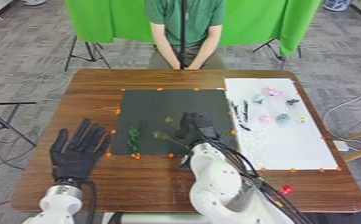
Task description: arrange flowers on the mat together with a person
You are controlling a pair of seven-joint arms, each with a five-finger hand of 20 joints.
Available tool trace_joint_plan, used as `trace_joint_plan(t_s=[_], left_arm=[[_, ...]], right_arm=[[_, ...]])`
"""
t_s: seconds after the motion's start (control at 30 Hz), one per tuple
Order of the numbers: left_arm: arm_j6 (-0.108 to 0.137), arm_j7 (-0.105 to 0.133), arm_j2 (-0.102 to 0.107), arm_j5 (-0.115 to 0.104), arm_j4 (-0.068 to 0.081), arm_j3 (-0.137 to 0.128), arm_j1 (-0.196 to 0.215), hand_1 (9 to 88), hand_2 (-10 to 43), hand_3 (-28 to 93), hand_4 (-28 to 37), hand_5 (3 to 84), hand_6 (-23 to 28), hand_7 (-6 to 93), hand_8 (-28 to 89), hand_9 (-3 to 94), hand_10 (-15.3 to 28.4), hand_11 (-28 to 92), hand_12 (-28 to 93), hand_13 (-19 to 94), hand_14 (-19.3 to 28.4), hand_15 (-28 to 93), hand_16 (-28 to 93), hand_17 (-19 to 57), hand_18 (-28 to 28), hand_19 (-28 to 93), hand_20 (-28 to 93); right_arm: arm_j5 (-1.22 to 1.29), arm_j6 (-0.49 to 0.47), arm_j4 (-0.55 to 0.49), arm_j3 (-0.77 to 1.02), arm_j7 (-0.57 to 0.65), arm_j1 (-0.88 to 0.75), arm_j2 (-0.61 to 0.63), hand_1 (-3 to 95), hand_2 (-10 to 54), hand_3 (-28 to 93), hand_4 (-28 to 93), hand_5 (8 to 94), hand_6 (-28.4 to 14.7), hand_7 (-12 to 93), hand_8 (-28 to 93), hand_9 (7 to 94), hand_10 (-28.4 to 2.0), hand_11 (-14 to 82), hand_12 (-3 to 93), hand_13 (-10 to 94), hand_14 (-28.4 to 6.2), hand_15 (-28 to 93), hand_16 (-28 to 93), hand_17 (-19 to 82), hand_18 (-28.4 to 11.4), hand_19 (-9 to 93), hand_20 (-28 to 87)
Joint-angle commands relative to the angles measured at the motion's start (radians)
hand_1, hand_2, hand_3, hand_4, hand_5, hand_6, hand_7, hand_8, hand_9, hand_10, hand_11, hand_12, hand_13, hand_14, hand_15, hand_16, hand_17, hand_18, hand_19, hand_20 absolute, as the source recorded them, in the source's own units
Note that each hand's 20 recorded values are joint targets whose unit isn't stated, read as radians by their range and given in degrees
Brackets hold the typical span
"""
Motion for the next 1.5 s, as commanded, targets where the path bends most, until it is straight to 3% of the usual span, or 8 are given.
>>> trace_joint_plan(t_s=[0.03,0.57,0.77,0.9,0.97,1.17,1.33,1.5], left_arm=[[0.005,-0.007,0.013,-0.014,0.011,0.022,-0.018,26.9,10.6,75,-28.3,44.9,9.7,18.4,-11,42.9,17.9,30,14,33,19.2,51,-8,-7.0,17.9,43,15],[0.002,-0.001,0.008,-0.02,0.015,0.013,-0.009,28.4,8.3,76,-28.3,44.8,9.7,18.5,-11,42.6,17.8,31,14,33,19.0,51,-8,-7.0,17.9,43,15],[-0.001,0.001,-0.007,-0.022,0.01,0.003,0.004,28.8,8.0,76,-28.3,44.7,9.8,18.6,-11,42.5,17.7,31,14,33,19.0,51,-8,-7.0,17.9,43,15],[0.004,0.004,-0.017,-0.019,0.002,-0.019,0.025,28.9,7.9,76,-28.3,44.7,9.8,18.6,-11,42.5,17.7,31,14,33,19.0,51,-8,-7.0,17.9,43,15],[0.006,0.008,-0.018,-0.024,0.001,-0.023,0.032,29.1,7.7,75,-28.3,44.7,9.8,18.7,-11,42.6,17.7,31,14,33,18.9,51,-8,-7.0,17.9,43,15],[0.005,0.005,-0.02,-0.02,0.002,-0.03,0.038,29.8,6.7,76,-28.3,44.6,9.9,18.7,-11,42.5,17.7,31,14,33,18.9,51,-8,-6.9,17.9,43,15],[0.021,0.002,-0.022,-0.026,0.002,-0.025,0.031,30.6,6.3,75,-28.3,44.6,9.9,18.9,-11,42.4,17.6,31,14,33,18.9,51,-8,-6.9,17.9,43,15],[0.02,0.004,-0.018,-0.03,0.002,-0.02,0.029,30.8,6.3,75,-28.3,44.7,10.0,19.1,-11,42.4,17.5,32,14,33,18.8,51,-8,-6.9,17.9,43,15]], right_arm=[[0.004,0.001,0.044,-0.013,0.028,0.023,-0.054,49.9,-4.9,71,-25,74.6,-3.1,40,18,68.0,-19.1,57.7,46.2,57,-21.3,79,33,28,-28.4,83,36],[0.106,-0.018,-0.011,-0.001,0.049,-0.001,-0.044,40.8,-9.5,73,-22,68.9,-6.5,34,14,62.7,-22.2,56.7,41.0,53,-23.9,78,30,25,-28.4,82,37],[0.099,0.021,-0.055,0.006,0.038,-0.004,0.005,38.7,-9.5,75,-23,63.7,-7.5,36,7,60.4,-22.4,57.5,39.4,51,-24.4,79,28,25,-28.4,82,37],[0.141,-0.076,-0.101,0.047,0.04,-0.024,0.053,38.4,-9.5,75,-24,62.8,-7.7,37,-1,59.2,-22.8,57.7,39.5,51,-24.6,79,28,25,-28.4,81,37],[0.139,-0.123,-0.118,0.055,0.027,-0.03,0.084,38.3,-9.5,75,-24,61.6,-8.3,39,-10,57.4,-23.3,58.0,39.8,49,-24.8,80,28,24,-28.4,81,38],[0.132,-0.263,-0.13,0.075,-0.017,-0.058,0.105,41.2,-9.5,73,-28,57.9,-8.9,42,-14,53.8,-23.6,58.4,39.9,46,-24.5,79,29,22,-28.4,79,40],[0.085,-0.306,-0.115,0.065,-0.049,-0.067,0.094,43.3,-9.5,71,-28,56.0,-8.6,43,-15,52.4,-23.3,58.4,40.2,45,-24.2,79,28,21,-28.4,78,40],[0.014,-0.31,-0.104,0.027,-0.091,-0.061,0.092,44.5,-9.5,70,-28,57.9,-7.4,46,-15,53.8,-22.6,59.0,40.5,46,-23.7,79,29,21,-28.4,78,41]])
